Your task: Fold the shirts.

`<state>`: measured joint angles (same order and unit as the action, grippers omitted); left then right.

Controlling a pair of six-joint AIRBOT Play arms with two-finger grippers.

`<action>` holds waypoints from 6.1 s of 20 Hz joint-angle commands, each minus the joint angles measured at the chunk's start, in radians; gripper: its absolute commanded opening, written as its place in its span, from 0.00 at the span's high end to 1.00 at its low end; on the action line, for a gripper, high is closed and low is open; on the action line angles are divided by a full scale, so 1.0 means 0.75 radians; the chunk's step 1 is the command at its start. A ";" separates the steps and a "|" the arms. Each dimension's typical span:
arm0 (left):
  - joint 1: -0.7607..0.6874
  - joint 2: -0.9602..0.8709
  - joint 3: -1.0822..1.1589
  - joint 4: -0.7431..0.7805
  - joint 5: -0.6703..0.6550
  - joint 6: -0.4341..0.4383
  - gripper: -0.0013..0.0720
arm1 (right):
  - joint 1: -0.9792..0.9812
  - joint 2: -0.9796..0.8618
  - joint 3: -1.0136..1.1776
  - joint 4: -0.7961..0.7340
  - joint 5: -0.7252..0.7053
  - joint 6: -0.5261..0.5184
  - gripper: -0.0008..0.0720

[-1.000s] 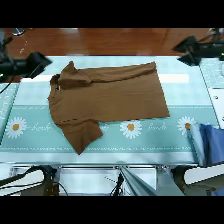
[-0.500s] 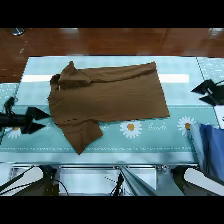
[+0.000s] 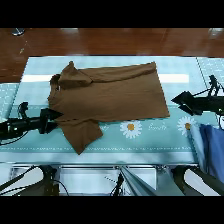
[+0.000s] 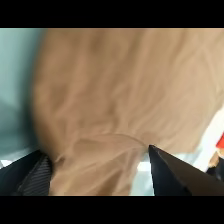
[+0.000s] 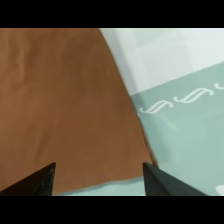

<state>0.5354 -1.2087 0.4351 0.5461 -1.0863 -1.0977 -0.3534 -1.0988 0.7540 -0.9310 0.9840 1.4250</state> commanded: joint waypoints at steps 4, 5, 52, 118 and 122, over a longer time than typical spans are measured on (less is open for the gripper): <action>-0.123 -0.105 0.066 -0.071 0.037 0.047 0.96 | -0.048 -0.008 -0.018 -0.223 -0.051 0.203 0.14; -0.123 -0.105 0.095 -0.070 0.017 0.051 0.96 | -0.060 -0.034 -0.018 -0.262 0.011 0.201 0.14; -0.288 1.013 1.271 0.831 -0.220 -0.404 0.96 | 0.243 0.678 1.058 -0.494 0.655 0.145 0.96; -0.191 0.185 -0.128 0.444 -0.190 -0.167 0.02 | -0.128 0.057 -0.135 0.284 0.082 -0.208 0.12; -0.194 0.185 -0.128 0.427 -0.143 -0.167 0.03 | -0.328 0.057 -0.140 0.036 0.228 -0.192 0.12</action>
<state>0.3954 -1.0695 0.3466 0.8684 -1.2533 -1.2304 -0.5068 -1.0565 0.6476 -0.7902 1.0824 1.2713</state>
